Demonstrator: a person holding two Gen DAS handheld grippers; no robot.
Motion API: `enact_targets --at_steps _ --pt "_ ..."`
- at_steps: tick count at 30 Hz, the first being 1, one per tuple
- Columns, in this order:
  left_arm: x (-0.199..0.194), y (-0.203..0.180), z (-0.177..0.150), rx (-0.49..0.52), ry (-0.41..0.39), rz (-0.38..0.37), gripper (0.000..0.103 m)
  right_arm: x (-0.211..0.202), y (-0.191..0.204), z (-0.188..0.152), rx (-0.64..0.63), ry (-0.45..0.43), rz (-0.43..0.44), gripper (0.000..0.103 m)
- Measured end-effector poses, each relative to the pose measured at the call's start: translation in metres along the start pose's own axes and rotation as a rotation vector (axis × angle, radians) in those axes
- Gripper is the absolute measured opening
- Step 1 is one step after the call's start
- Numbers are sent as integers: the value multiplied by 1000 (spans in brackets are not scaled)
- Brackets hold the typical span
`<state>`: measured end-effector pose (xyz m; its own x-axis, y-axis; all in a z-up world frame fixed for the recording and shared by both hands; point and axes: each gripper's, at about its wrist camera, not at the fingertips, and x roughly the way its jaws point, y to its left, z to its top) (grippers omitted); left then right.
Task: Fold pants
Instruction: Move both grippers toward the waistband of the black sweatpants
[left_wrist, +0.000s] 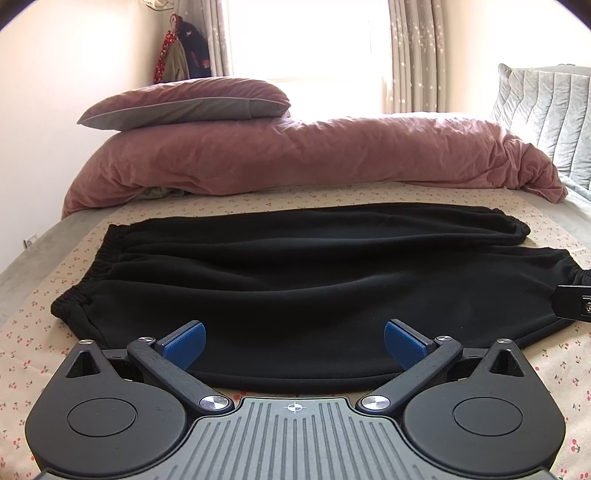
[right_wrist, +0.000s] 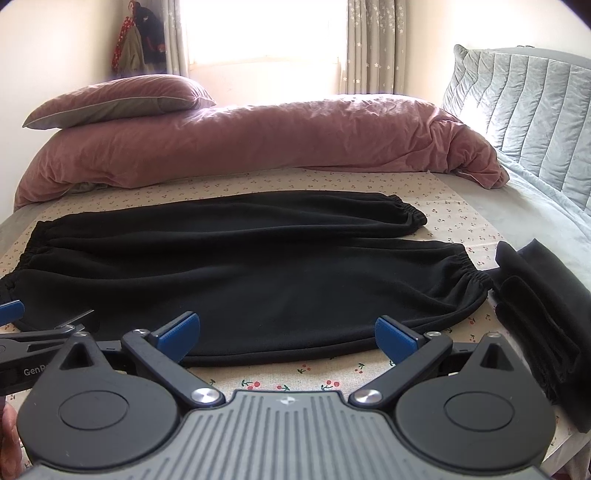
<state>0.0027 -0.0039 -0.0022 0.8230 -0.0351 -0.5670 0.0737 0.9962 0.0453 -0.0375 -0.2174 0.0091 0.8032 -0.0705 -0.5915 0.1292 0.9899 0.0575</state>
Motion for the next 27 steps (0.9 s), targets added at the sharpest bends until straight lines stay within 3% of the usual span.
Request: enact_targets --at_steps 5,12,27 --pt "2 1 0 3 27 -8 103 -1 -1 0 -7 6 -8 98" --pt "2 -2 -1 13 -10 -12 103 -2 -2 -1 0 -5 8 98" --pt "4 0 -1 4 4 -23 103 2 -3 0 -6 24 0 98"
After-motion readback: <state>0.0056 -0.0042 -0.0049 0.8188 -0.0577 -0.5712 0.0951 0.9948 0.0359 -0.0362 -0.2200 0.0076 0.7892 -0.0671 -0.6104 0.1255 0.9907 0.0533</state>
